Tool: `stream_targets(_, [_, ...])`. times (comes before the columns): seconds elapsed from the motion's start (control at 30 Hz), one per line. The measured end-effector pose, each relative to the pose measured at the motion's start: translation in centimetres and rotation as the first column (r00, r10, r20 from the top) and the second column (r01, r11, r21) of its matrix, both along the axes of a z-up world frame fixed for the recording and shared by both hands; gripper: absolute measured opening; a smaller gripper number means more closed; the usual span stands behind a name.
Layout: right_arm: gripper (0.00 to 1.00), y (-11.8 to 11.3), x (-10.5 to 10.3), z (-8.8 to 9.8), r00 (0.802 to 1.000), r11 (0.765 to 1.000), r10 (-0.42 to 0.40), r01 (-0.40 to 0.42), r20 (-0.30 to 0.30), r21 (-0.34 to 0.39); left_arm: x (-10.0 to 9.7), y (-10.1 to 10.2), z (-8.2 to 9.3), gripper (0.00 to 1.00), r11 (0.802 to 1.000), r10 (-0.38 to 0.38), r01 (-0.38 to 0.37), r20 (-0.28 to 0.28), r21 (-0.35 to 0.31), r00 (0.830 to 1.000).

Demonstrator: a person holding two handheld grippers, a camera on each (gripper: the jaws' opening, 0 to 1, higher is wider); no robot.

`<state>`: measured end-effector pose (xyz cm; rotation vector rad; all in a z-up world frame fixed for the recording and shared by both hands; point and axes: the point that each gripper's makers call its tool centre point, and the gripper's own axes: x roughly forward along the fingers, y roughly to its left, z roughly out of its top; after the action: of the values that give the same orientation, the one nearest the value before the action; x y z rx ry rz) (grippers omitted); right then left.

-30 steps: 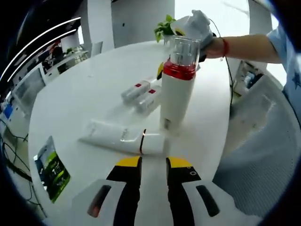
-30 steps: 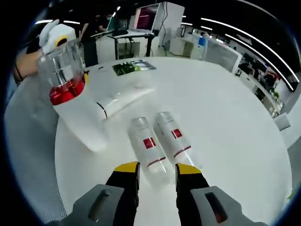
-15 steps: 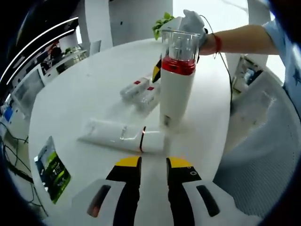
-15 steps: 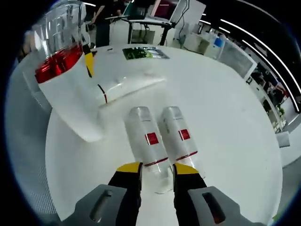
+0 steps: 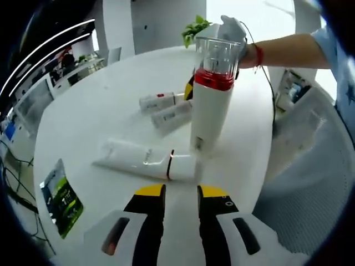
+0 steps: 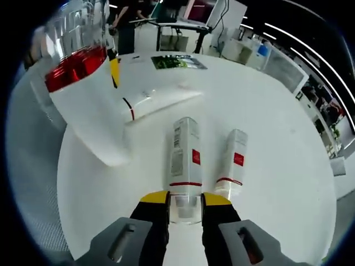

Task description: Arrange the skincare products in the storage area until every visible bottle or jar stands upright without overlapping.

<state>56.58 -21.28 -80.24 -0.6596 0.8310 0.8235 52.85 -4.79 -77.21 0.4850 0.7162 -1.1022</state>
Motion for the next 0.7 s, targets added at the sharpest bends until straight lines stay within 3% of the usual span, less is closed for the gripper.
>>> stream_targets(0.33, [0.14, -1.1, -1.5, 0.6, 1.000, 1.000, -0.010, 0.011, 0.023, -0.025, -0.2, -0.1, 0.1, 0.25, 1.000, -0.007, 0.007, -0.007, -0.010, 1.000])
stream_targets(0.53, [0.15, -1.1, -4.3, 1.9, 1.000, 1.000, 0.012, -0.012, 0.024, 0.005, -0.7, -0.4, 0.0, 0.26, 0.999, -0.026, 0.026, -0.031, -0.019, 0.999])
stream_targets(0.7, [0.15, -1.5, -6.5, 1.8, 1.000, 0.999, 0.021, -0.020, 0.006, -0.030, -1.2, -0.6, -0.2, 0.28, 0.999, -0.046, 0.045, -0.054, -0.022, 0.997])
